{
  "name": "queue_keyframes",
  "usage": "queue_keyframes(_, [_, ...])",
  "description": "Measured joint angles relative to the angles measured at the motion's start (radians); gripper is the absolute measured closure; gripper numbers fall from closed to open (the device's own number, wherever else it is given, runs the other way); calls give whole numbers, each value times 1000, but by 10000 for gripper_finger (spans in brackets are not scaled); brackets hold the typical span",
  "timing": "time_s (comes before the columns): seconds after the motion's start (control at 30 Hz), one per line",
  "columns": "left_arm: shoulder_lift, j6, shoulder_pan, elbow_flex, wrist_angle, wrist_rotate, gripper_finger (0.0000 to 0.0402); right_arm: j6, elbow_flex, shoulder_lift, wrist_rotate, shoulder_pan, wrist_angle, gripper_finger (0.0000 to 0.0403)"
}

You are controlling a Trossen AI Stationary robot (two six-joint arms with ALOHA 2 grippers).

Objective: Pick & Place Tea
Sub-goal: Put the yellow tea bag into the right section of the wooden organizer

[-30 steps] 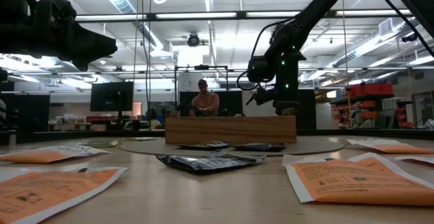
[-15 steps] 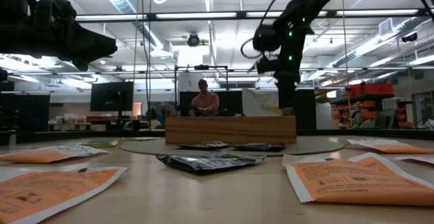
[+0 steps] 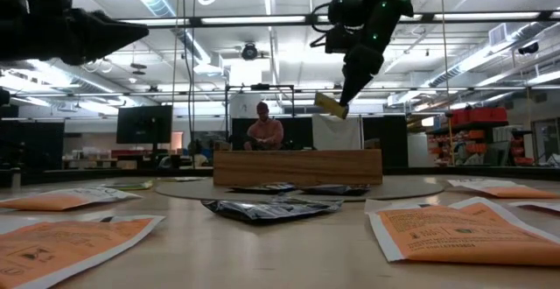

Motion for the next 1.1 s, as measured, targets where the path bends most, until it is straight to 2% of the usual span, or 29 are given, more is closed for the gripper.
queue_keyframes(0.13, [7,225,0,0,0,85,259,8,22,0,-40,41,-4,403])
queue_keyframes(0.3, [73,290,-1,0,21,98,259,8,67,-1,-122,86,-6,403])
queue_keyframes(0.53, [251,301,0,1,369,58,250,8,125,-1,-143,125,-11,403])
queue_keyframes(0.63, [330,336,2,9,434,56,232,8,136,-1,-143,136,-23,403])
queue_keyframes(0.87, [579,348,21,200,375,55,189,9,136,-1,-153,158,-52,403])
queue_keyframes(1.1, [875,490,24,433,218,56,166,10,150,-1,-162,197,-94,403])
